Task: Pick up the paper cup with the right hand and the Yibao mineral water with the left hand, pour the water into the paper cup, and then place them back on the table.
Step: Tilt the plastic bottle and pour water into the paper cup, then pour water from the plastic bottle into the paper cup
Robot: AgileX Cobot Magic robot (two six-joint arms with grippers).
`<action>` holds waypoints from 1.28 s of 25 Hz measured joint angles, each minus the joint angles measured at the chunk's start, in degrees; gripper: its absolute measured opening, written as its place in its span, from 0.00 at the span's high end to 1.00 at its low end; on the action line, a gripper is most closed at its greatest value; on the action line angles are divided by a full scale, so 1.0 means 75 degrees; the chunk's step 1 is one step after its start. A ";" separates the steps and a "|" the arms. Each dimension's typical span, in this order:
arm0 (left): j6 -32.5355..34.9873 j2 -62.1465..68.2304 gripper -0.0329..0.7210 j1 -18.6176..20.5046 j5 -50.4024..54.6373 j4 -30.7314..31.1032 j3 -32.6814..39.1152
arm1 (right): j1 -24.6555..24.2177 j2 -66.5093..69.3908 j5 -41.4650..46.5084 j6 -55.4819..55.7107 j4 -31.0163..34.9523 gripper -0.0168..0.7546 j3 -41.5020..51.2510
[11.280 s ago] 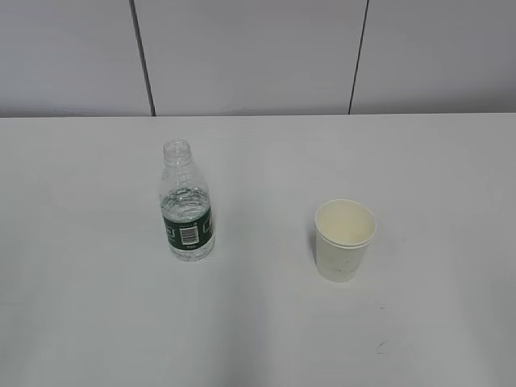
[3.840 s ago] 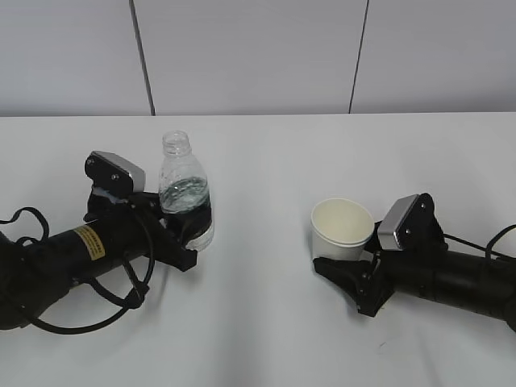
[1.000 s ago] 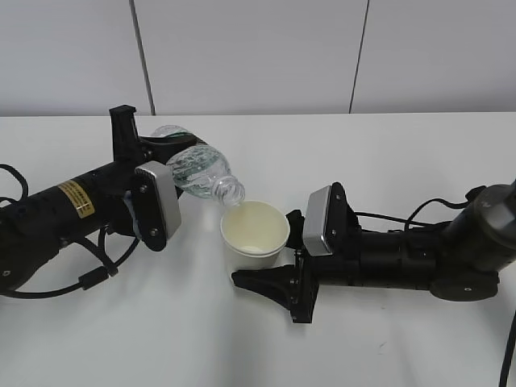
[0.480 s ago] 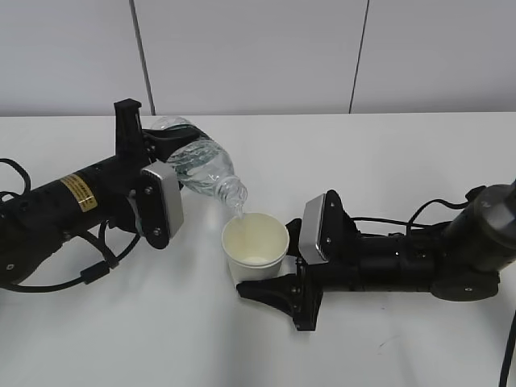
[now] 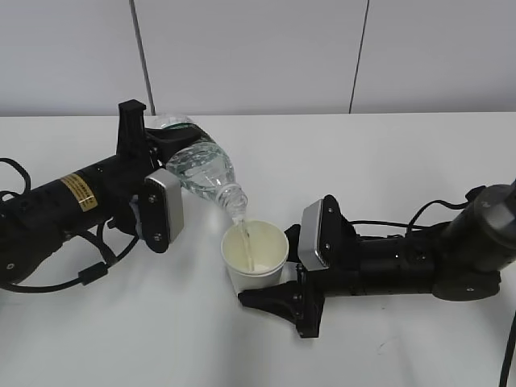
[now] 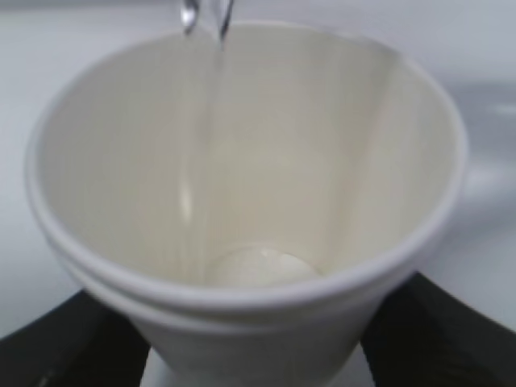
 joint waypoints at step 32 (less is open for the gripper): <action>0.0774 0.0000 0.59 0.0000 -0.0022 0.0000 -0.0023 | 0.0000 0.0000 0.0175 0.0055 -0.0426 0.30 -0.0018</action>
